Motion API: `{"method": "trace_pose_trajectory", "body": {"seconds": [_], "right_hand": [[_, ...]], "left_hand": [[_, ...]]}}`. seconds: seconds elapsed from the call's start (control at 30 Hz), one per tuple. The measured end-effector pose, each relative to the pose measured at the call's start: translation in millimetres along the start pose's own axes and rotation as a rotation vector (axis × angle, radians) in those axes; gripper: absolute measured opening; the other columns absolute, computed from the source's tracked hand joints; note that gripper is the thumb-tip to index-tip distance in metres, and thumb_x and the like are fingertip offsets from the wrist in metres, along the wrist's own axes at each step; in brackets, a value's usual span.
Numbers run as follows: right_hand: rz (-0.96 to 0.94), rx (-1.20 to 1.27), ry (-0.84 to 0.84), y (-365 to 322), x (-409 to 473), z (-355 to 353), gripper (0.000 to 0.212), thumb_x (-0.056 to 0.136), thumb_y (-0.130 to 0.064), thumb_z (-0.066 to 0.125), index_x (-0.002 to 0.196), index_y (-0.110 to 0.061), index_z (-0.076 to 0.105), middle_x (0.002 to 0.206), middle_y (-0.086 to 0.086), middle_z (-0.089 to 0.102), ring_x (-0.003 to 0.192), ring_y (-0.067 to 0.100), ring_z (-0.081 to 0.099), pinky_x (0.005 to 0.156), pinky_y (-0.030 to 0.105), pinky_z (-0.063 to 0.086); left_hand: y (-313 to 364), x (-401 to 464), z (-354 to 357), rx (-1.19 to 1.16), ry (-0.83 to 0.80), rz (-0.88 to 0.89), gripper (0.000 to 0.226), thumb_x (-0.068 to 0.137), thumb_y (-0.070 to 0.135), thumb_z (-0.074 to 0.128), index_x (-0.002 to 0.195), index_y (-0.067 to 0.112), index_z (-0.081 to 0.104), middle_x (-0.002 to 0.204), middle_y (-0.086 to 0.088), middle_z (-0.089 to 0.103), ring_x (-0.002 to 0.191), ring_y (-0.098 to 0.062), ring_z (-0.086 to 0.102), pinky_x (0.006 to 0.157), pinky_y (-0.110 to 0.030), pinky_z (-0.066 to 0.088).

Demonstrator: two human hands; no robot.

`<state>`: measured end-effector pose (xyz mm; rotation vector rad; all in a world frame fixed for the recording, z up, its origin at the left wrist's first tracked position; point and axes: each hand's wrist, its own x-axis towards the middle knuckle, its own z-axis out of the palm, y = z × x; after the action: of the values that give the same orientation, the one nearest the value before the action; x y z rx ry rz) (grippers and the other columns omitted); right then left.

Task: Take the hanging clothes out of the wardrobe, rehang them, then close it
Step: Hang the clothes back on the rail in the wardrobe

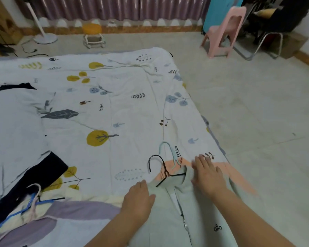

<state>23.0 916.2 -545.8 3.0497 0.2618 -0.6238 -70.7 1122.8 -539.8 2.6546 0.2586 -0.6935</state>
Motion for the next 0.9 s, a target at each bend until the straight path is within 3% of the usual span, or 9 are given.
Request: {"method": "trace_pose_trajectory", "body": {"seconds": [0.1, 0.17, 0.23, 0.33, 0.43, 0.57, 0.63, 0.77, 0.9], "right_hand": [[-0.05, -0.017, -0.081, 8, 13, 12, 0.068, 0.095, -0.04, 0.042, 0.15, -0.02, 0.007, 0.158, -0.004, 0.006, 0.146, 0.018, 0.005, 0.114, 0.048, 0.014], [-0.041, -0.021, -0.08, 11, 15, 14, 0.058, 0.094, -0.04, 0.043, 0.144, -0.017, 0.023, 0.151, 0.0, 0.027, 0.14, 0.019, 0.023, 0.112, 0.052, 0.015], [-0.059, -0.077, -0.029, 11, 12, 11, 0.033, 0.094, -0.03, 0.04, 0.125, -0.018, 0.04, 0.131, 0.003, 0.048, 0.124, 0.022, 0.04, 0.108, 0.049, 0.02], [-0.093, -0.098, 0.047, 20, -5, 3, 0.012, 0.092, -0.017, 0.037, 0.102, -0.02, 0.044, 0.113, 0.005, 0.059, 0.108, 0.025, 0.051, 0.091, 0.038, 0.03], [-0.119, -0.022, 0.201, 36, -33, -10, 0.007, 0.085, -0.017, 0.045, 0.084, -0.022, 0.04, 0.091, 0.002, 0.064, 0.088, 0.027, 0.059, 0.067, 0.032, 0.028], [-0.12, -0.042, 0.297, 53, -82, -42, 0.016, 0.047, -0.026, 0.058, 0.055, -0.025, 0.045, 0.044, -0.001, 0.054, 0.037, 0.019, 0.053, 0.044, 0.023, 0.018], [-0.059, -0.06, 0.263, 61, -110, -54, 0.026, 0.044, -0.027, 0.059, 0.055, -0.026, 0.035, 0.041, 0.001, 0.051, 0.034, 0.019, 0.05, 0.043, 0.023, 0.015], [0.009, -0.057, 0.368, 77, -171, -84, 0.016, 0.051, -0.028, 0.059, 0.058, -0.024, 0.045, 0.045, 0.001, 0.053, 0.038, 0.02, 0.052, 0.044, 0.025, 0.017], [0.098, -0.049, 0.456, 79, -243, -123, 0.024, 0.043, -0.027, 0.059, 0.057, -0.027, 0.04, 0.041, -0.003, 0.05, 0.036, 0.016, 0.05, 0.045, 0.023, 0.014]], "left_hand": [[1, 13, 7, 0.044, -0.063, -0.001, 0.037, 0.096, 0.039, 0.039, 0.121, 0.013, 0.041, 0.124, -0.006, 0.049, 0.117, -0.024, 0.047, 0.092, -0.034, 0.038], [3, 19, 11, 0.06, -0.072, 0.006, 0.036, 0.095, 0.038, 0.04, 0.121, 0.013, 0.042, 0.123, -0.006, 0.05, 0.116, -0.025, 0.048, 0.092, -0.034, 0.038], [7, 20, 13, 0.044, -0.081, 0.021, 0.035, 0.096, 0.037, 0.039, 0.121, 0.012, 0.043, 0.122, -0.007, 0.053, 0.114, -0.026, 0.05, 0.091, -0.034, 0.039], [16, 13, 10, -0.009, -0.032, 0.059, 0.031, 0.098, 0.037, 0.036, 0.115, 0.013, 0.045, 0.113, -0.005, 0.057, 0.106, -0.025, 0.053, 0.084, -0.032, 0.039], [28, -6, 0, -0.055, 0.022, 0.113, 0.028, 0.097, 0.041, 0.037, 0.108, 0.017, 0.045, 0.107, -0.002, 0.056, 0.103, -0.022, 0.054, 0.082, -0.03, 0.04], [46, -37, -18, -0.122, 0.066, 0.186, 0.024, 0.094, 0.048, 0.039, 0.091, 0.024, 0.035, 0.093, 0.005, 0.047, 0.099, -0.02, 0.055, 0.081, -0.03, 0.041], [58, -55, -29, -0.125, 0.09, 0.239, 0.022, 0.094, 0.049, 0.04, 0.092, 0.027, 0.034, 0.092, 0.008, 0.043, 0.099, -0.017, 0.054, 0.08, -0.028, 0.038], [83, -94, -50, -0.119, 0.126, 0.34, 0.027, 0.093, 0.048, 0.042, 0.106, 0.025, 0.046, 0.094, 0.009, 0.042, 0.102, -0.016, 0.052, 0.076, -0.027, 0.033], [107, -141, -74, -0.151, 0.108, 0.412, 0.027, 0.092, 0.045, 0.047, 0.109, 0.025, 0.049, 0.105, 0.006, 0.053, 0.105, -0.016, 0.053, 0.081, -0.027, 0.035]]}}
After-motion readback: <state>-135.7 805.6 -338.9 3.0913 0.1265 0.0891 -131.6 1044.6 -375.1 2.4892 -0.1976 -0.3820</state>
